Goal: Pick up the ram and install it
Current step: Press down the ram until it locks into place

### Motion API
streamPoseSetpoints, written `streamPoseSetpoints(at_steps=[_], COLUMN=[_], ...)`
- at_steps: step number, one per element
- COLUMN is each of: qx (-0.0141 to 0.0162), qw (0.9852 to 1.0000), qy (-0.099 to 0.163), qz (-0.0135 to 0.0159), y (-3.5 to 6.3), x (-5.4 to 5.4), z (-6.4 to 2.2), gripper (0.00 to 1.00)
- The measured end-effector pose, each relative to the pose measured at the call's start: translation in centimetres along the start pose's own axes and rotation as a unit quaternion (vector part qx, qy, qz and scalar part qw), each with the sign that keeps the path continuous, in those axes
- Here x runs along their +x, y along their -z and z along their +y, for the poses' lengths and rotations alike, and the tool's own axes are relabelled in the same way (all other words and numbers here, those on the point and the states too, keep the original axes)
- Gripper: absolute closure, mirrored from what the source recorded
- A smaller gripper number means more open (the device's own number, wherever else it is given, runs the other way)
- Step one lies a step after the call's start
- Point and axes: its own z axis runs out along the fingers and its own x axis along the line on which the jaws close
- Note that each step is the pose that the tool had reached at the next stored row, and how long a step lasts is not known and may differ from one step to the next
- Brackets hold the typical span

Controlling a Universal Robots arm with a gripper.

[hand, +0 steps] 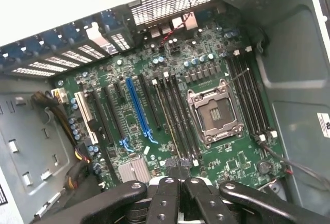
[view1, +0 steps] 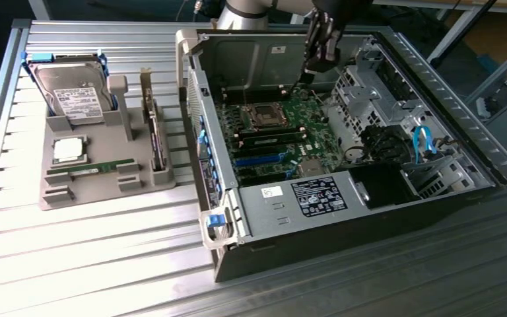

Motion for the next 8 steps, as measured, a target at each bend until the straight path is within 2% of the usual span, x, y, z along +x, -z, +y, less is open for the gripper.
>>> streamPoseSetpoints(at_steps=[4, 8], qx=[0.0008, 0.0016], qw=[0.9996, 0.9983], qy=[-0.029, -0.058], qz=[0.0001, 0.0001], y=[0.00, 0.00], x=[0.00, 0.00], z=[0.00, 0.00], gripper=[0.90, 0.90])
